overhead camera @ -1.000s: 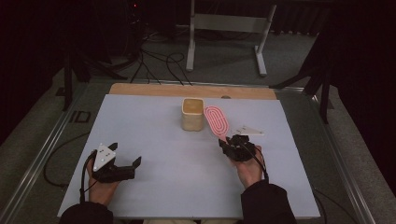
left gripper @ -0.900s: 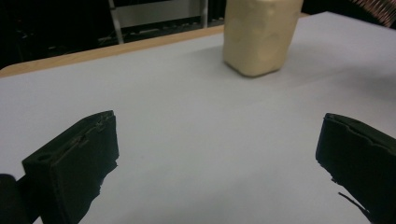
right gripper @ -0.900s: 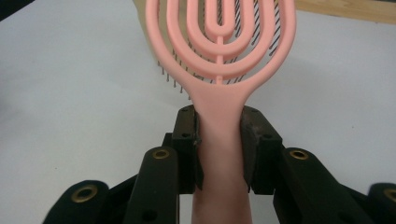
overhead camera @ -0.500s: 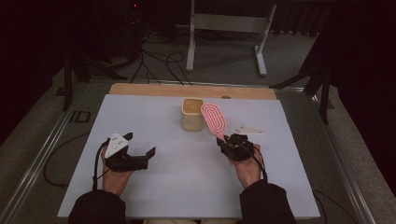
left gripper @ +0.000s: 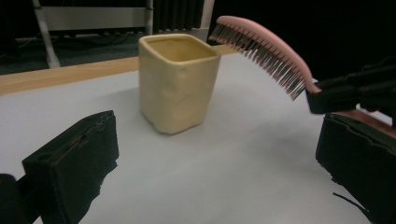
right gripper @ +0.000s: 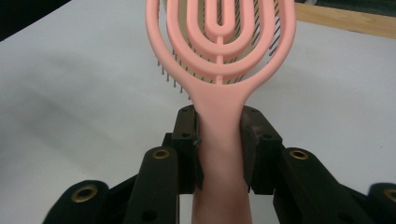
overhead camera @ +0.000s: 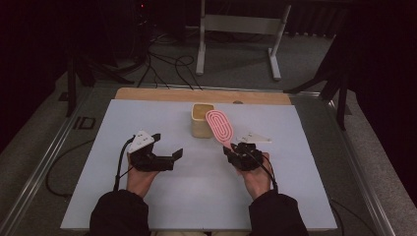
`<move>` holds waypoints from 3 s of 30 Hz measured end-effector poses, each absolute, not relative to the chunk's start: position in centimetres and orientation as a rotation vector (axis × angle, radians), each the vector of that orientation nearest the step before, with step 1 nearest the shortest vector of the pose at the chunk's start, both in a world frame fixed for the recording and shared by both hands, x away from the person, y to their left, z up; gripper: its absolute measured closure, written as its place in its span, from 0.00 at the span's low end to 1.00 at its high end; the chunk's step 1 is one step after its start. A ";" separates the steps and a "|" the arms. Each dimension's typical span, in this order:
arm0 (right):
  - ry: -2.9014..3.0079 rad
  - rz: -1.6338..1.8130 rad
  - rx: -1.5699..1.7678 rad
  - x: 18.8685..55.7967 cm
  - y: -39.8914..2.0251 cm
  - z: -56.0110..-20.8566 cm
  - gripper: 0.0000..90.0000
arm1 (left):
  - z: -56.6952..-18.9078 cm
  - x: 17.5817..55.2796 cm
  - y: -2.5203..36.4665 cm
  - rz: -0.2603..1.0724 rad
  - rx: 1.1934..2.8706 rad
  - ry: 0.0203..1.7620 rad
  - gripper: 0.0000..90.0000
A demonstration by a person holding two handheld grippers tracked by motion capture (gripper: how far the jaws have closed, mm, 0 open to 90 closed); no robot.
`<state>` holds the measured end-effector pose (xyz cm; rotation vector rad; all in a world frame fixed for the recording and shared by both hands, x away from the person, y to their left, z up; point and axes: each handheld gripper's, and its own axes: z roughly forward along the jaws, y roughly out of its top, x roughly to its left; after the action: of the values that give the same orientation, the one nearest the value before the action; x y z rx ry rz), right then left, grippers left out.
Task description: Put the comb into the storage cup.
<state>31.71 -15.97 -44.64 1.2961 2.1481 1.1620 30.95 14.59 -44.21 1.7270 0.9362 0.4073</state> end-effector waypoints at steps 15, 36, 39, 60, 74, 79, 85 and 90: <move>2.165 1.194 1.260 31.2 -14.4 -44.7 0.77 | -44.4 33.6 11.3 0.298 1.734 0.912 0.02; 2.199 1.227 1.193 30.4 -12.7 -44.7 0.77 | -44.5 36.0 8.5 0.077 1.660 0.983 0.31; 2.199 1.232 1.191 30.4 -12.6 -44.6 0.77 | -44.7 36.1 8.4 0.062 1.663 0.987 0.39; 2.222 1.140 1.089 30.2 -11.7 -45.2 0.77 | -44.5 36.2 8.5 0.002 1.637 1.002 0.59; 2.245 1.123 1.056 30.9 -11.0 -45.9 0.73 | -42.4 34.9 7.6 0.030 1.618 0.923 0.72; 2.255 1.139 1.042 30.9 -11.4 -45.7 0.57 | -41.6 34.8 7.9 0.062 1.592 0.920 0.72; 2.280 1.238 1.077 31.3 -12.5 -45.4 0.39 | -41.1 34.8 8.6 0.084 1.569 0.929 0.72; 2.227 1.221 1.055 31.0 -12.8 -45.1 0.17 | -40.9 34.7 8.9 0.106 1.564 0.922 0.72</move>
<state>30.99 -12.78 -45.10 1.0550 2.2272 1.2212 34.72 8.88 -40.90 1.5639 0.9225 0.1058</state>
